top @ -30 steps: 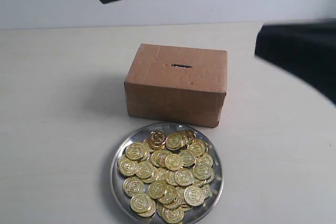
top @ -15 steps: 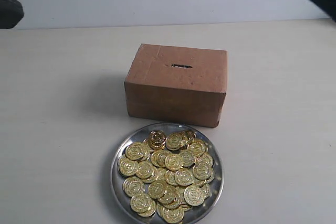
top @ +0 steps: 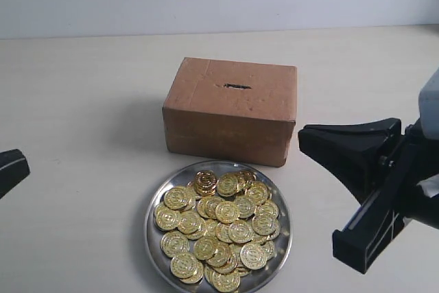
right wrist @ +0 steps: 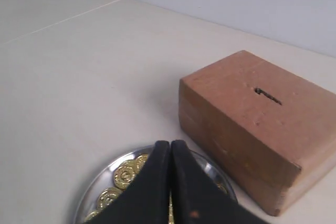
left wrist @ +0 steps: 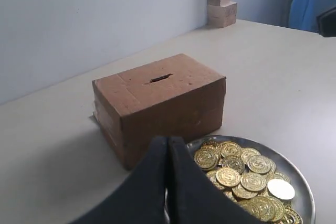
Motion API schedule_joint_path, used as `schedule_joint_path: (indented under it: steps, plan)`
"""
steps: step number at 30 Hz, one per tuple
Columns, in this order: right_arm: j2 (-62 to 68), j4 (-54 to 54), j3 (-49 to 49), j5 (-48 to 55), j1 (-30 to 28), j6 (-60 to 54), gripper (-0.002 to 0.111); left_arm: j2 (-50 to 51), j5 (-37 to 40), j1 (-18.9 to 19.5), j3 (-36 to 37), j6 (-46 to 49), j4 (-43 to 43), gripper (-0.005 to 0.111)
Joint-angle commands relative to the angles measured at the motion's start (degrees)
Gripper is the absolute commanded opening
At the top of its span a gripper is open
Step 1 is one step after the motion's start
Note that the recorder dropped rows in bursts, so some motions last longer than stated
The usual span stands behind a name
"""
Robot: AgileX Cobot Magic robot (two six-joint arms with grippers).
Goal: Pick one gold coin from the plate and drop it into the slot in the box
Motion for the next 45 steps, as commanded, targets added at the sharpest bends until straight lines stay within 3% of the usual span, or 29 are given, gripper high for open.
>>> schedule_joint_path:
  steps: [1,14,23,33,43,45]
  plan:
    - [0.1,0.7,3.2,-6.2,-0.3,1.7,0.0,-0.5,-5.0,0.0,4.1,-0.5,-5.1,0.0]
    - [0.1,0.4,10.6,-8.5,-0.3,2.8,0.0,-0.5,-2.2,0.0,6.5,-5.0,-7.8,0.0]
    - [0.1,0.6,16.8,-15.7,-0.3,6.6,0.0,-0.5,-1.8,0.0,6.5,-4.7,-6.9,0.0]
    - [0.1,3.9,16.8,-8.7,-0.3,16.9,0.0,-0.5,-1.8,0.0,6.5,-4.7,-6.9,0.0]
    - [0.1,3.9,16.8,-8.7,-0.3,17.1,0.0,-1.7,-1.8,0.0,6.5,-4.7,-6.9,0.0]
    - [0.1,3.9,16.8,-8.7,-0.3,17.1,0.0,-3.3,-1.8,1.9,6.5,-4.7,-6.9,0.0]
